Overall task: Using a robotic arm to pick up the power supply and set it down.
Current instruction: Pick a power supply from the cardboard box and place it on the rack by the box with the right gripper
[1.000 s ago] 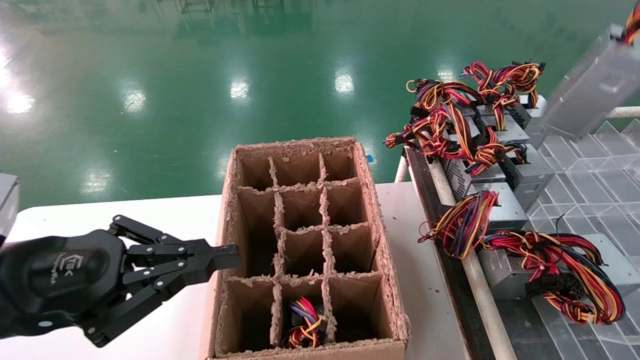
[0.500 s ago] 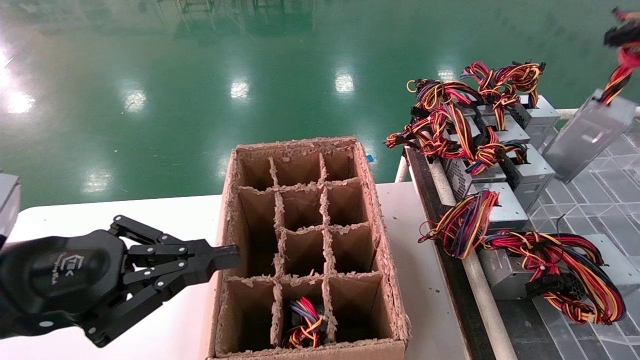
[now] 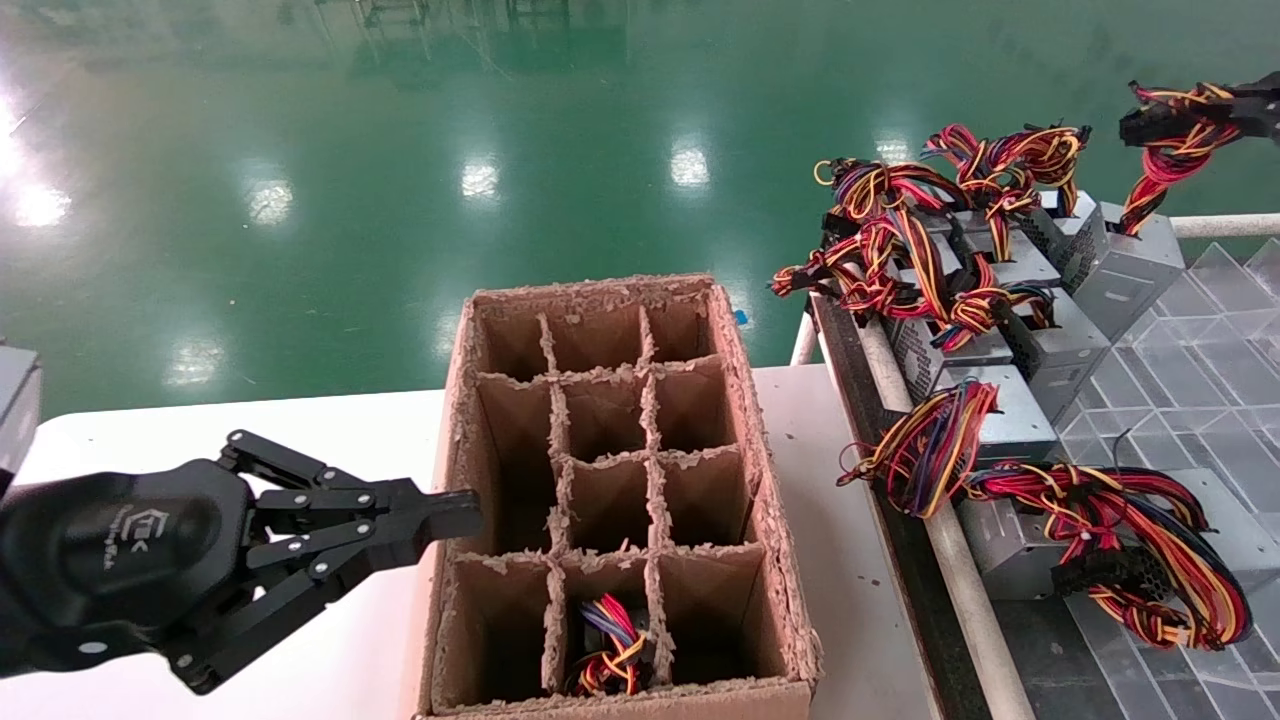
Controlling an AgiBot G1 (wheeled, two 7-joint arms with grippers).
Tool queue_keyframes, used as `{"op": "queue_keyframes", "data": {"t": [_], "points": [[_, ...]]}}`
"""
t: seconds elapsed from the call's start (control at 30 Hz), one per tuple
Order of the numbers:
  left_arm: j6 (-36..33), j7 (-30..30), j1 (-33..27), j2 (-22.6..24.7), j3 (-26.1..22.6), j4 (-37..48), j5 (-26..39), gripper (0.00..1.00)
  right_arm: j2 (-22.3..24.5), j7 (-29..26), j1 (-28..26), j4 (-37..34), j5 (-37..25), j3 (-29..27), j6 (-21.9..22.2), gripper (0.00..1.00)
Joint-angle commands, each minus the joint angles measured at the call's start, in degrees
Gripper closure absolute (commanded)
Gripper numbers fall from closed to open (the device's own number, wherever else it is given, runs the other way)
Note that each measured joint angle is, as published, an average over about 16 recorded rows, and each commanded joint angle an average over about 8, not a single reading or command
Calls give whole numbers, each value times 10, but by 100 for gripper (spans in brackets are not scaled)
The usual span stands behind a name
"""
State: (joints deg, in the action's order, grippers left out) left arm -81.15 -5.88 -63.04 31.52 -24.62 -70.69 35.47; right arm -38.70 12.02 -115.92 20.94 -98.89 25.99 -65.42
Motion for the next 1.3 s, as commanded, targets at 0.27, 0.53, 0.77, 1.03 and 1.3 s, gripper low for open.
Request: {"op": "queue_keyframes", "data": {"t": [0.27,0.53,0.77,1.03,1.3], "points": [[0,0,0,0,0,0,0,100,-17,23,3,-50,-16,4,68,100],[0,0,0,0,0,0,0,100,-17,53,-5,-68,-11,0,75,100],[0,0,0,0,0,0,0,100,-25,86,-4,-62,-14,3,83,100],[0,0,0,0,0,0,0,100,-33,117,7,-34,-27,12,96,100],[0,0,0,0,0,0,0,100,-26,167,38,23,-18,11,85,100]]}}
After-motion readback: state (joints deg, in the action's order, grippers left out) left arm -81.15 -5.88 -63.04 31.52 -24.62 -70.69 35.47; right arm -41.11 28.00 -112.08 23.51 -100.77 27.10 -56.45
